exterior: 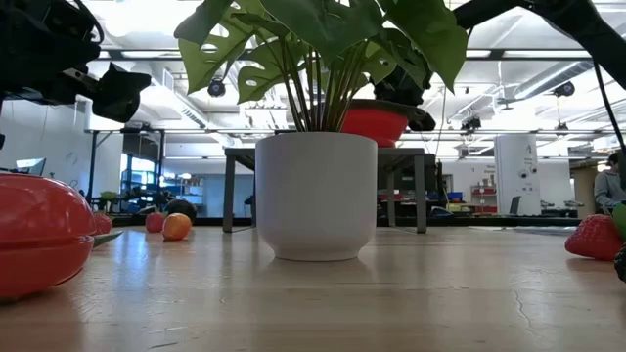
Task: Pick & Place Fruit
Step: Put the red strainer bowl on the shelf
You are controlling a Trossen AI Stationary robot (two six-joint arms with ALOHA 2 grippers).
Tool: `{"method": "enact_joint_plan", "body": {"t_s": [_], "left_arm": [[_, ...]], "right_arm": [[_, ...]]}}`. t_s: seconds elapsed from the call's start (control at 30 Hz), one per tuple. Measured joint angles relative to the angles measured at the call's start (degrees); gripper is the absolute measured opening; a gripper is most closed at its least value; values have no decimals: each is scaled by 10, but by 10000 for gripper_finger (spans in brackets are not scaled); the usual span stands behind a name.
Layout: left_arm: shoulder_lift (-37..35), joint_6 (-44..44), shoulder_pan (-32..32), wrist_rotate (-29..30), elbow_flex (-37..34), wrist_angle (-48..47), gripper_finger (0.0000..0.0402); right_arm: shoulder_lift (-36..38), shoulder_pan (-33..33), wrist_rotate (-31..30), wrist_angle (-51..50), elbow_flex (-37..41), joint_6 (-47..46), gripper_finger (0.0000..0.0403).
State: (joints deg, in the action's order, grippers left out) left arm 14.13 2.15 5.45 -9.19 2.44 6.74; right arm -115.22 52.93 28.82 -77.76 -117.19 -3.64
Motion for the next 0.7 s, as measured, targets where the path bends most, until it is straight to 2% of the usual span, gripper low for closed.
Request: {"method": "enact_joint_plan", "body": {"t_s": [0.3, 0.7], "left_arm": [[0, 0, 0, 0, 0, 0, 305], [0, 0, 0, 0, 0, 0, 305]], "right_arm": [[5, 0, -3, 0, -13, 7, 44], [5, 3, -5, -2, -19, 9, 127]]}}
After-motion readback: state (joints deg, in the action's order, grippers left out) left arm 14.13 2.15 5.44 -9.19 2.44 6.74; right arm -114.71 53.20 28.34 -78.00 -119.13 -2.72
